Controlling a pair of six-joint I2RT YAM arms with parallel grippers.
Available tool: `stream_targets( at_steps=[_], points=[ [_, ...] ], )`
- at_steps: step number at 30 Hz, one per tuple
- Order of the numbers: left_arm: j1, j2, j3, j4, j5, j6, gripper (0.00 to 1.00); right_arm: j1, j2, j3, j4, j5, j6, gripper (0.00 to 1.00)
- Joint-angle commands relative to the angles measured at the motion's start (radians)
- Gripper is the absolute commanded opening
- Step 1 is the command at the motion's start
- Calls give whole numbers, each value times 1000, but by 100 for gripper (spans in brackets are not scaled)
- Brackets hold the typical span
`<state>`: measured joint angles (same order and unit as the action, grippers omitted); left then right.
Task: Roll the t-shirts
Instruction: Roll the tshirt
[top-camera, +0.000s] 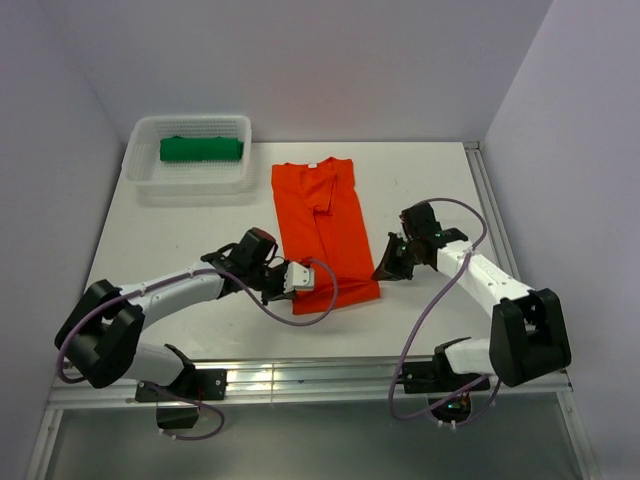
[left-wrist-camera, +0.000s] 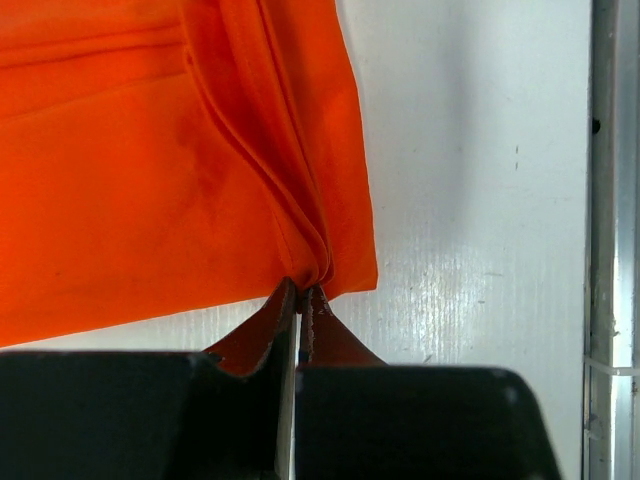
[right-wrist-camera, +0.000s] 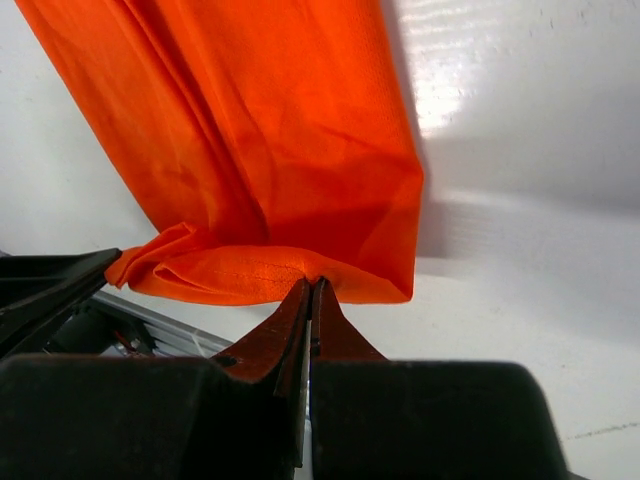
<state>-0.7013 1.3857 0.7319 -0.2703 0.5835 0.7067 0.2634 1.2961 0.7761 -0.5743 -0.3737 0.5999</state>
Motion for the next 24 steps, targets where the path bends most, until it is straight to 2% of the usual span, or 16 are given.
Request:
stream_targets(
  at_steps=[1, 10, 20, 21, 24],
  points=[
    [6, 29, 23, -9, 30, 31, 2, -9, 38, 60, 34, -5, -38, 0],
    [14, 104, 66, -33, -11, 34, 6, -9, 124, 98, 53, 7, -60, 0],
    [13, 147, 83, -23, -70, 14, 16, -9, 203, 120, 87, 12, -69, 1],
    [13, 145, 86, -23, -74, 13, 21, -9, 206, 121, 88, 12, -74, 4],
    [17, 121, 86, -7, -89, -3, 38, -9, 174, 124, 93, 10, -75, 37]
  ],
)
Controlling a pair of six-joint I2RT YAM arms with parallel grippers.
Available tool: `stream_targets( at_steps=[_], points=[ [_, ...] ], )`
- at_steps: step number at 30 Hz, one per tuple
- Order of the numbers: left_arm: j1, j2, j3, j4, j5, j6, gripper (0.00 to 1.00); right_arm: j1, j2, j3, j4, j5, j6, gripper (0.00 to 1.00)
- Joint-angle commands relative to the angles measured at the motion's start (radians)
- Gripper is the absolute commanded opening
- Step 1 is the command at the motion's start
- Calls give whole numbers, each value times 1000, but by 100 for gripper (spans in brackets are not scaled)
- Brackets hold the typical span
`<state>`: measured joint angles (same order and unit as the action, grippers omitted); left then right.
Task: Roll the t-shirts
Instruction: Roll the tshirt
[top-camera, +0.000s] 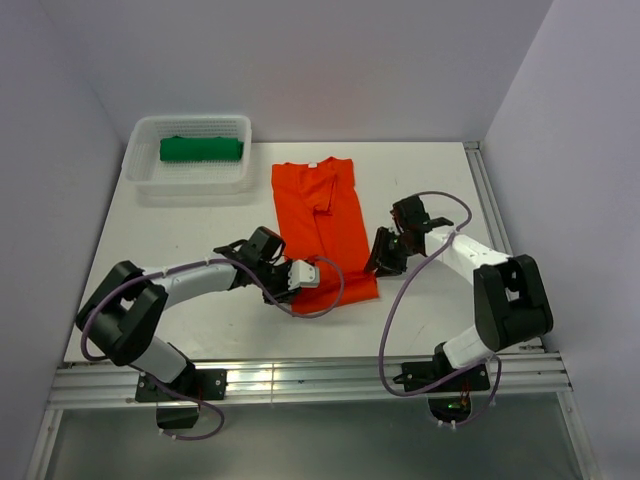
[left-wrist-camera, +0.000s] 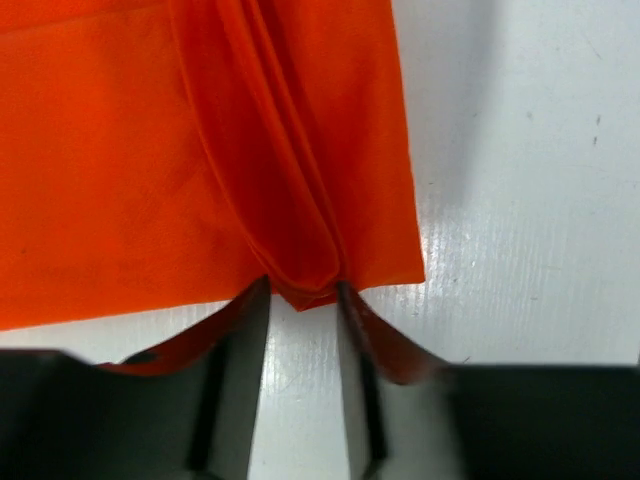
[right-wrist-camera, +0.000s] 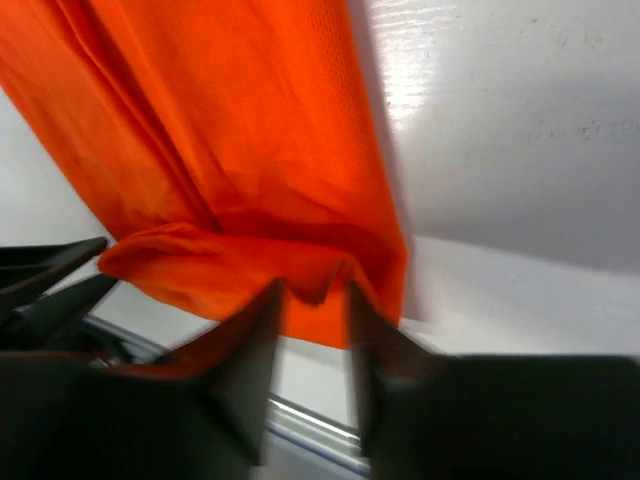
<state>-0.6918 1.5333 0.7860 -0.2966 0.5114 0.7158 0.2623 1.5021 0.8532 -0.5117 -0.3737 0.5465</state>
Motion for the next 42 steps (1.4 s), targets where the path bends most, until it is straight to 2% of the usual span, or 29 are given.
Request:
stream_targets(
  at_steps=[1, 2, 3, 5, 8, 11, 12, 14, 18, 28, 42],
  points=[
    [9, -57, 21, 37, -19, -21, 41, -8, -48, 46, 33, 16, -20, 47],
    [11, -74, 16, 65, -20, -33, 47, -8, -62, 52, 32, 24, -20, 52],
    [12, -88, 15, 70, -22, -48, 50, -8, -84, 56, 26, 36, -22, 54],
    [14, -110, 42, 60, -22, -61, 58, -8, -105, 69, 4, 44, -23, 55],
    [17, -122, 79, 22, -31, -72, 66, -8, -147, 50, -1, 39, -23, 48],
    [18, -150, 78, 13, -42, -65, 66, -8, -190, 2, 12, 9, -22, 37],
    [18, -151, 81, 8, -47, -65, 66, -8, -209, -14, 19, 1, -14, 28],
    [18, -159, 85, 1, -42, -67, 65, -6, -227, -58, 51, -27, -3, 22],
    [17, -148, 75, 16, -47, -58, 66, -5, -252, -103, 79, -1, -5, 50],
    [0, -105, 64, 30, -43, -59, 68, -5, -152, -68, 101, 70, -57, 49],
    [-29, 4, 64, 76, -125, -75, 64, 18, -31, -43, 150, 68, -68, 46]
  ],
)
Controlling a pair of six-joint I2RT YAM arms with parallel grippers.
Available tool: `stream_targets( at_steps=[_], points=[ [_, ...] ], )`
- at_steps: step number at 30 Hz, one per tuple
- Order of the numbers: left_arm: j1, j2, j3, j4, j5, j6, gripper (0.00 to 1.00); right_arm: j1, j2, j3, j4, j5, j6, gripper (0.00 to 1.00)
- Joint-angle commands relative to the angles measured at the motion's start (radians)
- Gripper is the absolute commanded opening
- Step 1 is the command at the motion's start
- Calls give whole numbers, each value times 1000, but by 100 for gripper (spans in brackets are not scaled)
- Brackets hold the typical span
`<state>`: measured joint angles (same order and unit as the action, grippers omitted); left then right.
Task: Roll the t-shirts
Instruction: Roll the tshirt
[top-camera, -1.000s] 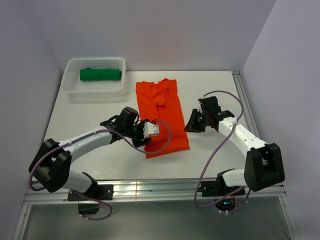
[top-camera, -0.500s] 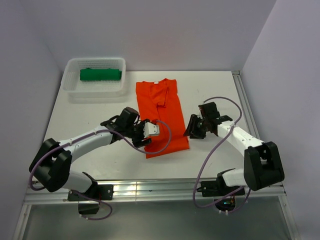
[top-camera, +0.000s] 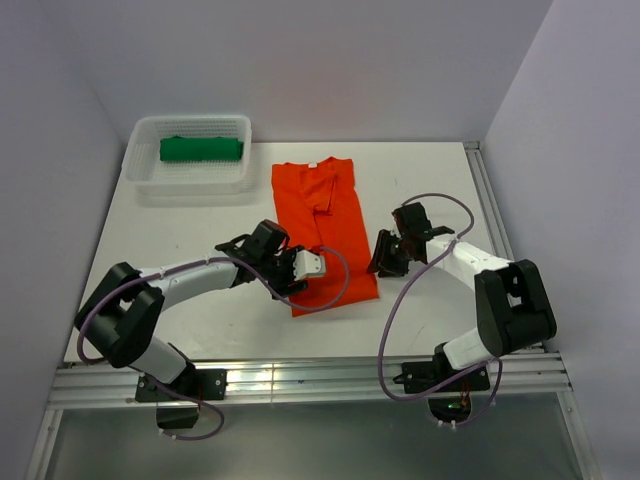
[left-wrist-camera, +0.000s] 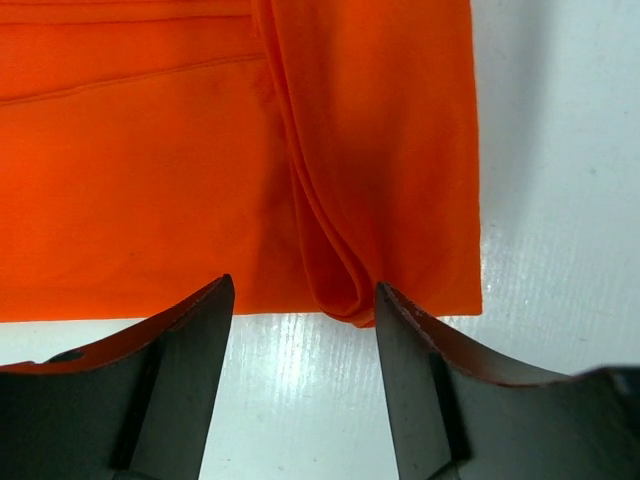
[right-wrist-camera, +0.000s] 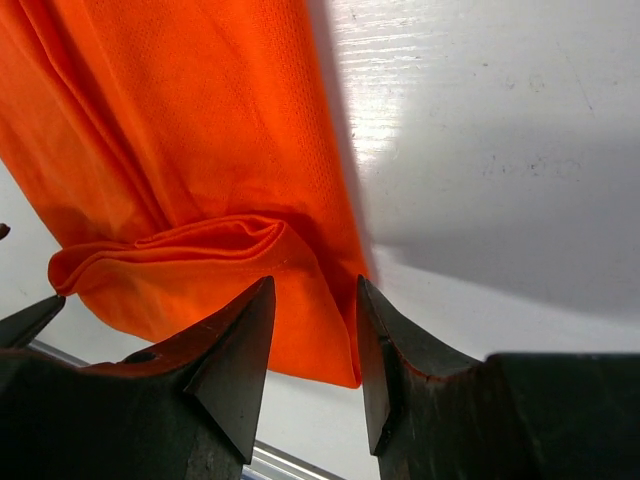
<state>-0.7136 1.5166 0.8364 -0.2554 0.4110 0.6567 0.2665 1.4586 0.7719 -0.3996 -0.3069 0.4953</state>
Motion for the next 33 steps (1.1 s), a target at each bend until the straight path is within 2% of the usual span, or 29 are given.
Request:
stream_targets(
  at_steps=[1, 13, 21, 24, 25, 27, 28, 30, 33],
  points=[
    [-7, 27, 13, 41, -31, -19, 62, 17, 17, 40, 42, 0, -14, 45],
    [-15, 76, 29, 30, -57, -25, 49, 43, 43, 30, 58, -15, 0, 36],
    [-14, 79, 36, 19, -61, -22, 47, 46, 60, 12, 70, -8, 8, 40],
    [-15, 82, 43, 15, -63, -20, 43, 50, 65, 6, 80, -23, 11, 31],
    [-15, 83, 43, 15, -63, -22, 42, 51, 63, 9, 81, -23, 12, 20],
    [-15, 85, 53, 11, -63, -23, 37, 54, 57, 17, 71, -17, 14, 8],
    [-15, 85, 56, 4, -63, -23, 30, 56, 48, 18, 65, -11, 15, 0],
    [-15, 83, 70, -5, -63, -23, 18, 54, 26, 26, 48, 6, 17, 0],
    [-17, 79, 92, -25, -63, -23, 11, 54, -10, 26, 33, 20, 19, 0]
  ],
)
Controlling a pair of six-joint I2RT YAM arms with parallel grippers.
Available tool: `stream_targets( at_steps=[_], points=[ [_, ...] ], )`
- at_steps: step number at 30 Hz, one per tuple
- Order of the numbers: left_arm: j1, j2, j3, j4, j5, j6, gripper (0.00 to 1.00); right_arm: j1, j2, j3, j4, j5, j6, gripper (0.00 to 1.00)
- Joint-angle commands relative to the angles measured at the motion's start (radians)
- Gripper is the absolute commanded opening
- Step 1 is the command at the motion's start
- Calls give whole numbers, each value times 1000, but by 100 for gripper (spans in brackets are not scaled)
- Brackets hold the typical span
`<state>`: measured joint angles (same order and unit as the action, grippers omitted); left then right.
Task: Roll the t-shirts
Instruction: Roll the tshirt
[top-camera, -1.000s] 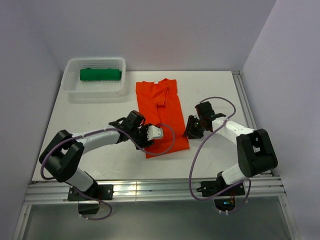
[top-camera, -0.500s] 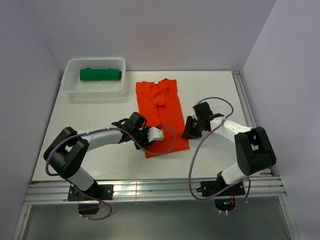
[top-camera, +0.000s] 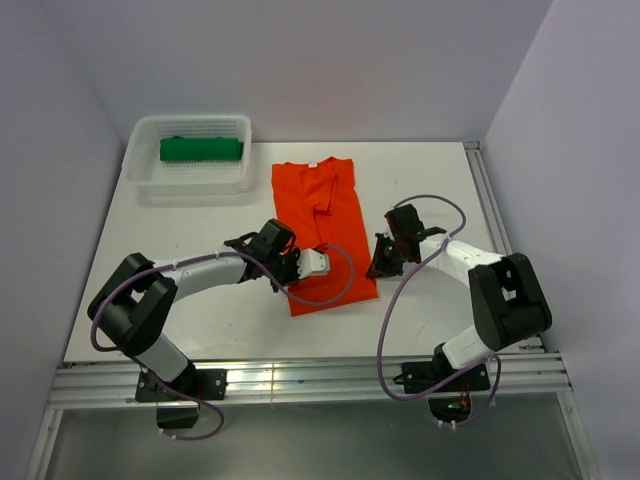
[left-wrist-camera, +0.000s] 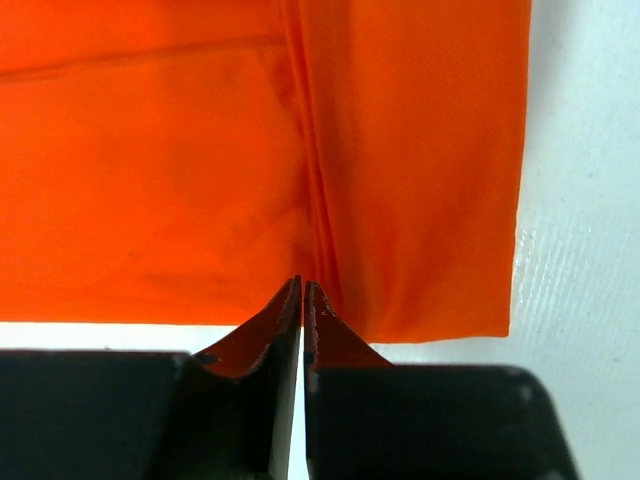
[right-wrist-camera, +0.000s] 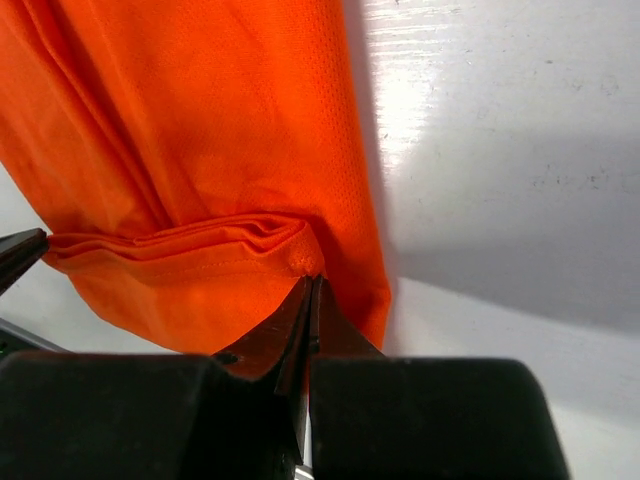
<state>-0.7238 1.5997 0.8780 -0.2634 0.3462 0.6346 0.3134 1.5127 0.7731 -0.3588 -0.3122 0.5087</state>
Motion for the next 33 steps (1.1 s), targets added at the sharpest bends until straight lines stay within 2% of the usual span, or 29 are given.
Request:
stream_targets(
  at_steps=[1, 8, 9, 13, 16, 33],
  points=[
    [-6, -7, 55, -20, 2, -1, 10, 9, -74, 25, -12, 25, 7, 0],
    [-8, -21, 75, -43, 2, 2, 8, 9, -164, 11, -49, 47, 14, 0],
    [-6, -20, 75, -46, 2, 4, 14, 7, -169, 9, -52, 56, 13, 0],
    [-6, -6, 72, -54, 4, 8, 25, 7, -160, 0, -52, 67, 11, 0],
    [-6, -12, 64, -51, 8, 7, 28, 7, -152, -6, -45, 73, 14, 0],
    [-31, -79, 44, -56, -12, 13, 29, 6, -23, -32, 3, 171, 59, 2]
  ],
)
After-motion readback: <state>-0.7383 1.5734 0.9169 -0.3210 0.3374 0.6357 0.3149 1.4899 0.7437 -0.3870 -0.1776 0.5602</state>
